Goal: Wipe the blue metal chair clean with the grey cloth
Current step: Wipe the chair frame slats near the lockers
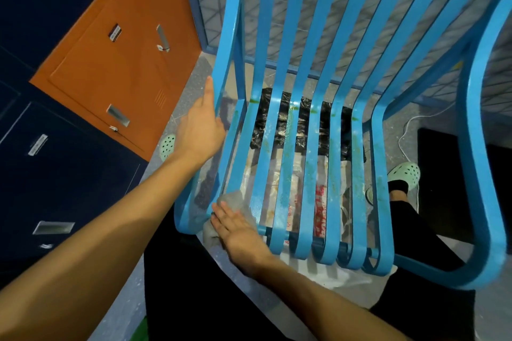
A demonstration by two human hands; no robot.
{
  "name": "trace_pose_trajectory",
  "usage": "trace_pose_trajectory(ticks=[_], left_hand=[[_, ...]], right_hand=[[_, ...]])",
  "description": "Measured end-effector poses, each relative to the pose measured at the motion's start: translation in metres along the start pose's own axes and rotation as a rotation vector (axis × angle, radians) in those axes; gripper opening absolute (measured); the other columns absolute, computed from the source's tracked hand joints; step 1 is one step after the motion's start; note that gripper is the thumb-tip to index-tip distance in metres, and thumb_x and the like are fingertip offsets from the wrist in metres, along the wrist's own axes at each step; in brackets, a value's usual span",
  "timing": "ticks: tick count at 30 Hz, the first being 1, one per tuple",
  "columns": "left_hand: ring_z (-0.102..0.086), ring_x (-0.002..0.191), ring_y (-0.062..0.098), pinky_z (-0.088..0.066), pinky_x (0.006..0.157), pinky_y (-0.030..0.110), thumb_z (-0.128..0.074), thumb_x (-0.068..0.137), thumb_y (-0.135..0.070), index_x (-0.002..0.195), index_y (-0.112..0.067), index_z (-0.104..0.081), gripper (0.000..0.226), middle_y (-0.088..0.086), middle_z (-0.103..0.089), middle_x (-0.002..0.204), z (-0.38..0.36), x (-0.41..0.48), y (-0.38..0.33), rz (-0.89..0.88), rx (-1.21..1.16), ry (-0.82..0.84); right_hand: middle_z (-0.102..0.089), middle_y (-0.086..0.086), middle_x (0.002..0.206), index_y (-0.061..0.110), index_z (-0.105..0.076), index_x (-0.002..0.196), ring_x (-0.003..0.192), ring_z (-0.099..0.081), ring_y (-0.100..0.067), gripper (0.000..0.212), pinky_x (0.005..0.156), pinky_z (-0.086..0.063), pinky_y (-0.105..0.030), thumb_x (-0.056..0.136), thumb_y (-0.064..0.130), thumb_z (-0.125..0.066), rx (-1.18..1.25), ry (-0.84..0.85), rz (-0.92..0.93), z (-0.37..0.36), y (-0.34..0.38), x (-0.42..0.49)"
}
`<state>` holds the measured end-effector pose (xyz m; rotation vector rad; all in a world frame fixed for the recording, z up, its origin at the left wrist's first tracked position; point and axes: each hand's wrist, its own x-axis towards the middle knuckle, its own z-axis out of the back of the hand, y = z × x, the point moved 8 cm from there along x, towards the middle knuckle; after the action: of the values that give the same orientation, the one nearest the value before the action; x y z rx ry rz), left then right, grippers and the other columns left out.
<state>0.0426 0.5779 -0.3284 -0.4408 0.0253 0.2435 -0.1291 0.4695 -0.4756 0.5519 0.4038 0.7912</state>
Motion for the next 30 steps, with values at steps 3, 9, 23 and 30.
trace_pose_trajectory(ticks=[3,9,23,30], left_hand=[[-0.056,0.086,0.025,-0.050,0.071,0.042,-0.053,0.099,-0.013,0.159,-0.024,0.005,0.084,0.014,-0.054,0.125,0.000,0.000,0.000,0.005,0.003,0.010],[-0.058,0.085,0.026,-0.053,0.072,0.043,-0.053,0.099,-0.012,0.159,-0.024,0.004,0.083,0.015,-0.054,0.129,0.000,-0.001,-0.002,0.002,-0.013,0.010],[-0.061,0.105,0.035,-0.047,0.081,0.044,-0.051,0.100,-0.013,0.159,-0.023,0.003,0.081,0.017,-0.041,0.150,0.000,0.000,-0.002,-0.024,-0.007,-0.011],[-0.061,0.105,0.035,-0.046,0.079,0.043,-0.053,0.100,-0.016,0.159,-0.024,0.004,0.082,0.015,-0.045,0.146,0.000,0.002,-0.001,-0.011,-0.001,-0.011]], right_hand=[[-0.003,-0.006,0.164,0.005,-0.019,0.154,0.151,0.006,-0.020,0.064,0.121,0.001,-0.039,0.095,-0.004,-0.042,-0.057,0.027,-0.114,0.018,-0.018,0.030],[-0.067,-0.025,0.093,-0.006,-0.067,0.089,0.091,-0.061,-0.038,0.017,0.089,-0.047,-0.046,0.091,0.003,-0.053,-0.017,0.074,-0.197,0.050,-0.008,0.075],[-0.038,-0.001,0.055,0.020,-0.037,0.054,0.051,-0.036,-0.010,0.044,0.053,-0.028,-0.028,0.097,0.010,-0.046,0.696,0.191,-0.375,0.053,0.024,0.050],[-0.056,-0.016,0.080,0.008,-0.055,0.071,0.075,-0.053,-0.028,0.030,0.070,-0.042,-0.036,0.099,0.009,-0.043,0.409,0.463,-0.367,0.024,0.008,0.073]])
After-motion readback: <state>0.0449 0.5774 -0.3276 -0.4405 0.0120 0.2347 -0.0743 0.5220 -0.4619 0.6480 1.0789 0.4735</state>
